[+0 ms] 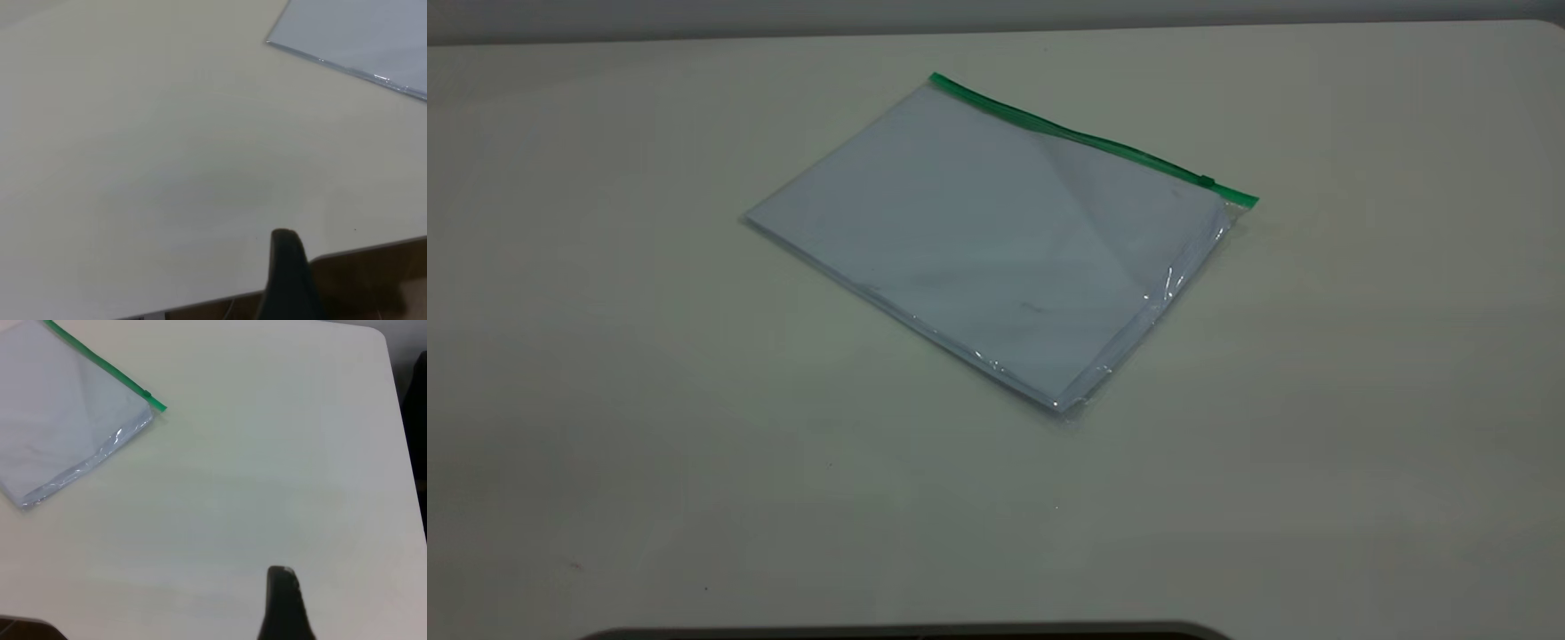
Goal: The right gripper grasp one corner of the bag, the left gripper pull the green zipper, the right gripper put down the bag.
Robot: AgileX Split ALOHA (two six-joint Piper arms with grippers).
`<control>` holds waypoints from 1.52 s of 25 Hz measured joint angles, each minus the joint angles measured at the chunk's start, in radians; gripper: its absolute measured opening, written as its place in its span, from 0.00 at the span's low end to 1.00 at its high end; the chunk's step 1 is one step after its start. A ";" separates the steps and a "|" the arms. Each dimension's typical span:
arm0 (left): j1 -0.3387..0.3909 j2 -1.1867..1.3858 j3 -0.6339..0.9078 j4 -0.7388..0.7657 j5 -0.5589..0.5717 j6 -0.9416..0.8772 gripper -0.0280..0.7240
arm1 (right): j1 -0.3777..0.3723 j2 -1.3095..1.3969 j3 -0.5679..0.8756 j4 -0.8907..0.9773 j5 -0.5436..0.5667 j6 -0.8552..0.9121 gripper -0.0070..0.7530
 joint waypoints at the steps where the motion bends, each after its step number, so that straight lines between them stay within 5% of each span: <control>1: 0.000 0.000 0.000 0.000 0.000 0.000 0.81 | 0.000 0.000 0.000 0.000 0.000 0.000 0.74; 38: 0.000 0.041 -0.030 0.022 -0.045 -0.089 0.81 | 0.000 0.000 -0.018 0.000 -0.032 0.020 0.74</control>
